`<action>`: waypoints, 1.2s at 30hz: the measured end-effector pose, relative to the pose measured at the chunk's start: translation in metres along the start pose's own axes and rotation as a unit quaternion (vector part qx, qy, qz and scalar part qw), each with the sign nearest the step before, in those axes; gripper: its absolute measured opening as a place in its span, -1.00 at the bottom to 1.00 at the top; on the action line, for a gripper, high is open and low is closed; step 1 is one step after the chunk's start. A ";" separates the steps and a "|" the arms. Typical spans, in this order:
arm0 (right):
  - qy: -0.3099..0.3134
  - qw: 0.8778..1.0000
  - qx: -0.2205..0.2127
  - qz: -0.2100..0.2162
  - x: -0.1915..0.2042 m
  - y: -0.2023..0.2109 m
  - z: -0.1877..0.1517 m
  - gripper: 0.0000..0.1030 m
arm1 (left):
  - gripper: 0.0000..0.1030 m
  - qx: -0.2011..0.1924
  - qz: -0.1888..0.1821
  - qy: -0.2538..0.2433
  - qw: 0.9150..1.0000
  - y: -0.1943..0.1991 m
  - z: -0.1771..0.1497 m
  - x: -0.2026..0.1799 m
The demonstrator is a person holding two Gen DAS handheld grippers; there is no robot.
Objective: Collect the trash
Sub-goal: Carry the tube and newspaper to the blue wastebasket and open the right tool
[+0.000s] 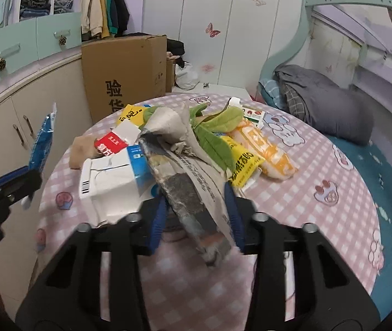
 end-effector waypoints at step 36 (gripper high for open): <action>0.044 0.937 0.040 0.344 0.237 0.021 -0.009 -0.85 | -0.71 0.010 0.133 0.152 0.979 0.070 -0.067 0.203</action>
Point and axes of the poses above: each gripper's, at about its wrist camera, not at the fingertips, and y roughly against the way its jaws point, x to its left, z to its top, the point moved 4 cm from there along -y, roughly the way its jaws point, and after that the axes turned 2 degrees about -x, right-handed, at the moved point
